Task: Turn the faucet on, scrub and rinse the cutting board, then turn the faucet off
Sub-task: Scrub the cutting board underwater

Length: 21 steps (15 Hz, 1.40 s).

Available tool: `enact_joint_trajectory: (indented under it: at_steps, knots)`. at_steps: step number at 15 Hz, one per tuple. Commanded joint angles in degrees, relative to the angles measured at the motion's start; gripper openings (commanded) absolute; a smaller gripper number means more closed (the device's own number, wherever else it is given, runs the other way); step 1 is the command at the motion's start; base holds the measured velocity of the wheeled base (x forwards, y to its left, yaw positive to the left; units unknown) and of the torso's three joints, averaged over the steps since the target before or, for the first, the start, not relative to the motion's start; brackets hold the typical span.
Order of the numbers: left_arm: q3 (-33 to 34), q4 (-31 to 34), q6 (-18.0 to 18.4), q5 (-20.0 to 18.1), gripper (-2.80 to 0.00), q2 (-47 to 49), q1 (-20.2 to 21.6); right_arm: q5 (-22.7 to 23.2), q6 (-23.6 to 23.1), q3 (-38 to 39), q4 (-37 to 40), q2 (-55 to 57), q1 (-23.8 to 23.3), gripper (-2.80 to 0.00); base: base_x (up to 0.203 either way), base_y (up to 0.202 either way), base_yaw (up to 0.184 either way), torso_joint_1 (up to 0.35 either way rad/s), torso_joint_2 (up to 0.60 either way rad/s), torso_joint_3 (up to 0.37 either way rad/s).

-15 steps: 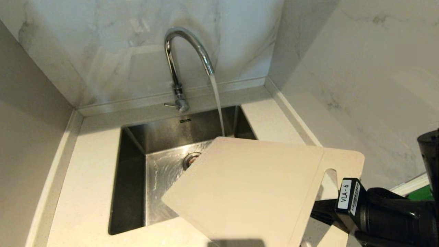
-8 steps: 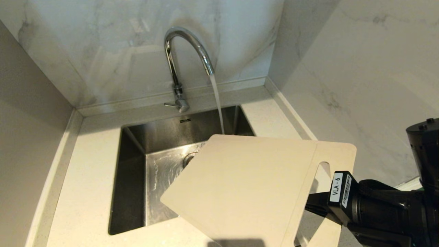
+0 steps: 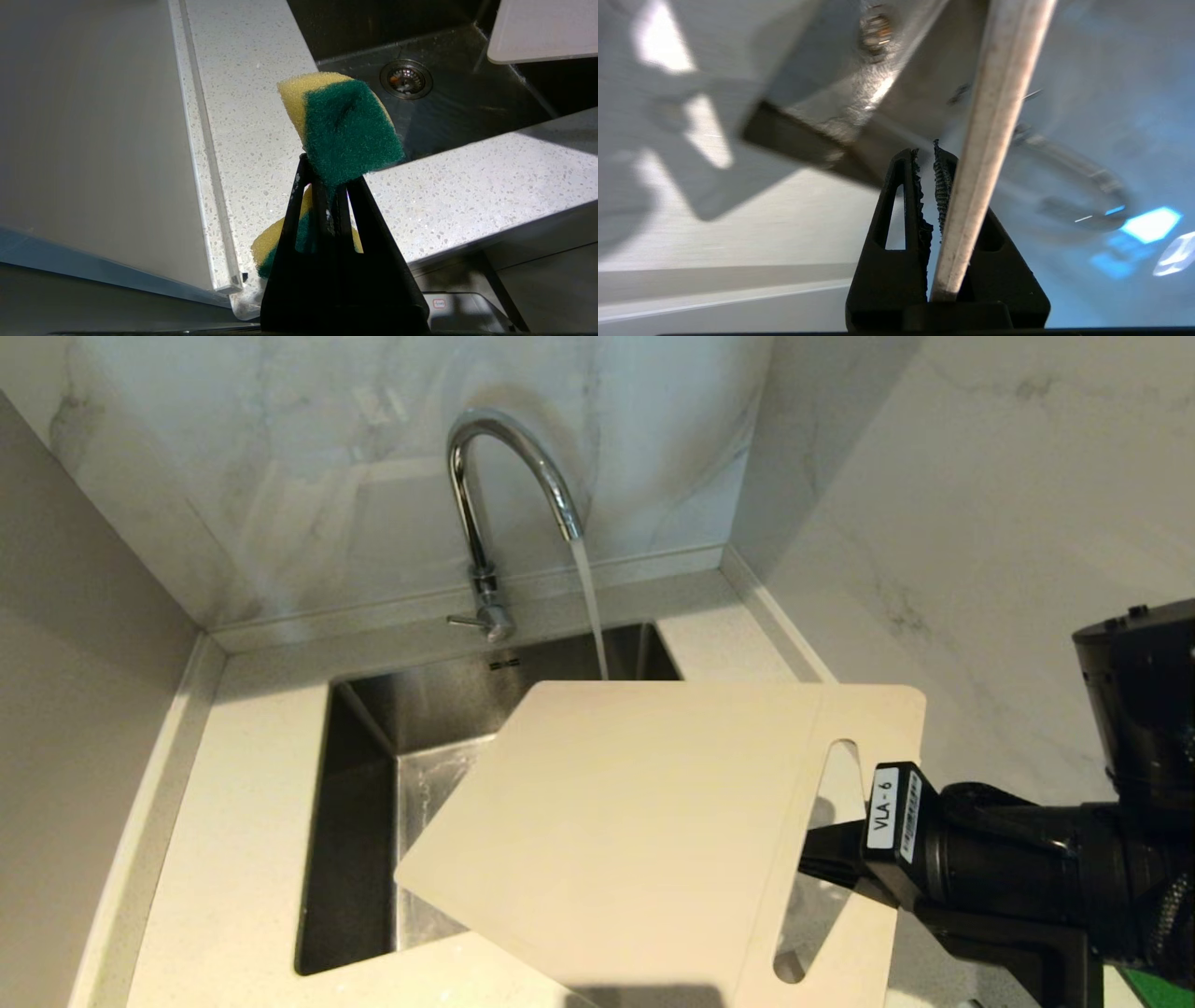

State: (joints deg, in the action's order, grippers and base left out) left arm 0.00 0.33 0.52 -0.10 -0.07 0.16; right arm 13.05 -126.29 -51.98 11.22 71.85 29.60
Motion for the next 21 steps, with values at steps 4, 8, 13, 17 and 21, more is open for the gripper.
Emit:
enact_joint_trajectory:
  at_steps: [4,8,13,17,21]
  knots:
    - [0.18,0.02,0.00,0.01,-2.80,-0.01,0.02,4.90,-11.52,-2.89,-0.02,5.07,-0.06,-2.80,0.000,0.000,0.000,0.000,0.00,0.000]
    - [0.18,0.02,0.00,0.01,-2.80,-0.01,0.02,6.79,-16.44,-5.06,0.50,8.55,-0.93,-2.80,0.000,0.000,0.000,0.000,0.00,0.000]
    - [0.18,0.02,0.00,-0.08,-2.80,-0.01,0.02,9.22,-22.82,-8.33,5.31,12.69,-1.32,-2.80,0.000,0.000,0.000,0.000,0.00,0.000]
    - [0.18,0.02,0.00,-0.08,-2.80,-0.01,0.02,9.24,-29.61,-18.90,12.05,17.20,-4.99,-2.80,0.000,0.000,0.000,0.000,0.00,0.000]
    - [0.18,-0.07,-0.17,-0.08,-2.80,-0.01,0.02,9.19,-31.80,-28.94,15.44,23.40,-6.71,-2.80,0.000,0.000,0.000,0.000,0.00,0.000]
